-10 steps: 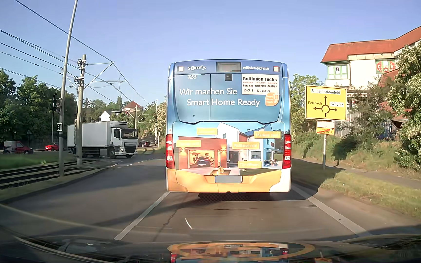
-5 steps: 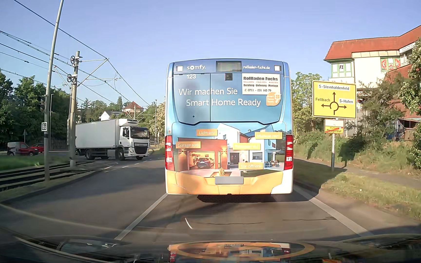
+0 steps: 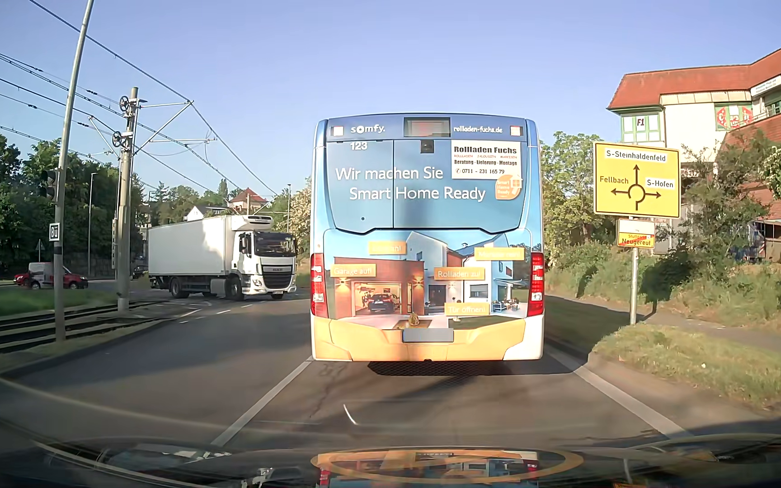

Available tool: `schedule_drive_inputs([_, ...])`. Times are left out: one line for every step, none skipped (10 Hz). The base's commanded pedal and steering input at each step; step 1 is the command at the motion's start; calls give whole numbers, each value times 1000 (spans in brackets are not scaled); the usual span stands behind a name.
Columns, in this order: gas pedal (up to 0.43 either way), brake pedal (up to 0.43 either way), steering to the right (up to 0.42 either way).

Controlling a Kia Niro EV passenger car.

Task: Follow the waypoints while adhering to traffic rules and regulations

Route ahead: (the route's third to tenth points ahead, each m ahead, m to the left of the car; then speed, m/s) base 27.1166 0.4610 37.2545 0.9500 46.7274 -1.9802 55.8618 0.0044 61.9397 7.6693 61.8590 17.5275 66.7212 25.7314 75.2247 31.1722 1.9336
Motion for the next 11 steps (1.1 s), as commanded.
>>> schedule_drive_inputs([0,116,-9])
schedule_drive_inputs([0,110,-9])
schedule_drive_inputs([0,116,-9])
schedule_drive_inputs([0,110,-9])
schedule_drive_inputs([0,6,-9])
schedule_drive_inputs([0,0,-9])
schedule_drive_inputs([0,0,-9])
schedule_drive_inputs([0,0,-9])
schedule_drive_inputs([0,0,-9])
schedule_drive_inputs([8,0,-9])
schedule_drive_inputs([8,0,-9])
